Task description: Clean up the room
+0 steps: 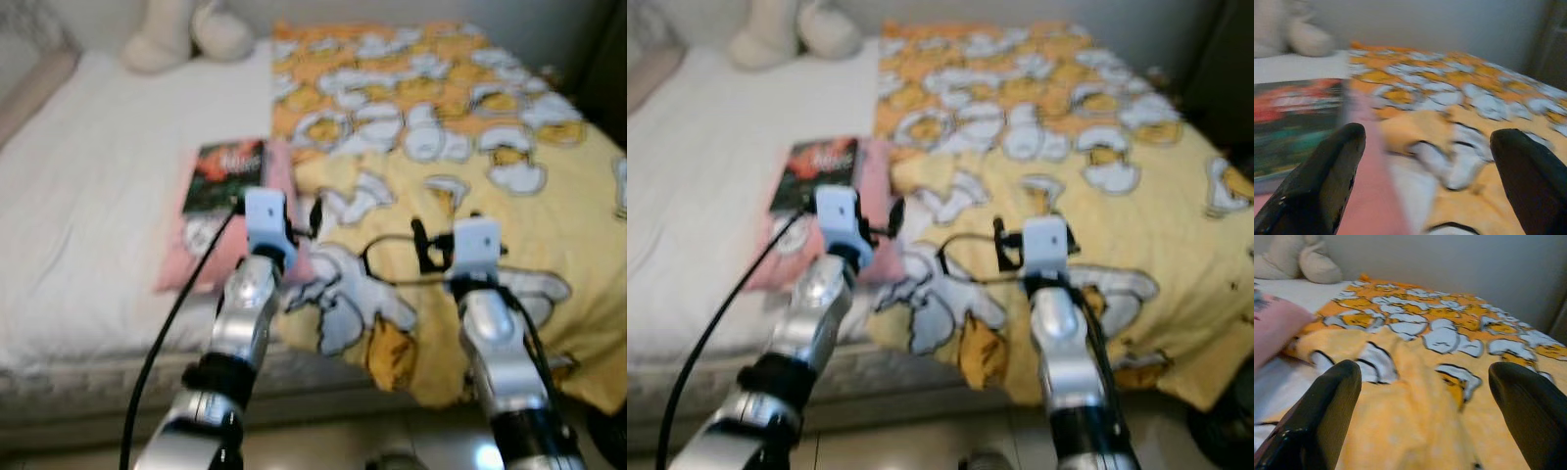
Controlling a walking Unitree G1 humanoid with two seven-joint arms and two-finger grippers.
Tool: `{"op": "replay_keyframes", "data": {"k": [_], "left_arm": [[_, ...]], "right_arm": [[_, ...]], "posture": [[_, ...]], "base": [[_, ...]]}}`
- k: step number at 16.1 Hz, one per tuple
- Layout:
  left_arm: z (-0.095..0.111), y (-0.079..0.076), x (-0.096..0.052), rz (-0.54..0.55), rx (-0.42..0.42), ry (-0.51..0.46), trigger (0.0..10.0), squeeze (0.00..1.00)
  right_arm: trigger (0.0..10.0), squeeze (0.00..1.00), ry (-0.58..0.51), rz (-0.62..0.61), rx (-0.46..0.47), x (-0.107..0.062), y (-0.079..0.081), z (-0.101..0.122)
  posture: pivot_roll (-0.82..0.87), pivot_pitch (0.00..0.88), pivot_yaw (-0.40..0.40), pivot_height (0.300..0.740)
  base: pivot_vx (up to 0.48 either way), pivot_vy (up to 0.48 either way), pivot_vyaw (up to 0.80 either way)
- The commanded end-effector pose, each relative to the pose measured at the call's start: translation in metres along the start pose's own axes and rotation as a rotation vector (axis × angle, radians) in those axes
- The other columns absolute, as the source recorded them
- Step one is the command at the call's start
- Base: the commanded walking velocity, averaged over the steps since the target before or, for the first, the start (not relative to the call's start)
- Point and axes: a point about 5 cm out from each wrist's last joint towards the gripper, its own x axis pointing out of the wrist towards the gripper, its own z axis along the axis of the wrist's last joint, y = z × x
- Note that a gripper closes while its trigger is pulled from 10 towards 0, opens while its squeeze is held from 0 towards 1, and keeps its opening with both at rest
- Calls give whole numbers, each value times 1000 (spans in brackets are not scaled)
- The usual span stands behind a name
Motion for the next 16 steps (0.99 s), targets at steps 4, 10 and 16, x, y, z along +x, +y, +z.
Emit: {"op": "replay_keyframes", "data": {"k": [4,10,16], "left_arm": [[1,15,-2,84,12,3,10000,0],[12,8,9,22,73,11,10000,0],[-24,12,-43,1,-10,59,10000,0]], "right_arm": [[10000,0,2,38,29,7,8,1],[10000,0,-4,38,36,6,7,1],[10000,0,22,-7,-22,-35,-14,-18]], "posture": [[-226,0,60,736],[-228,0,74,736],[-242,0,58,736]], "base": [[0,473,0],[0,155,0],[0,0,0]]}}
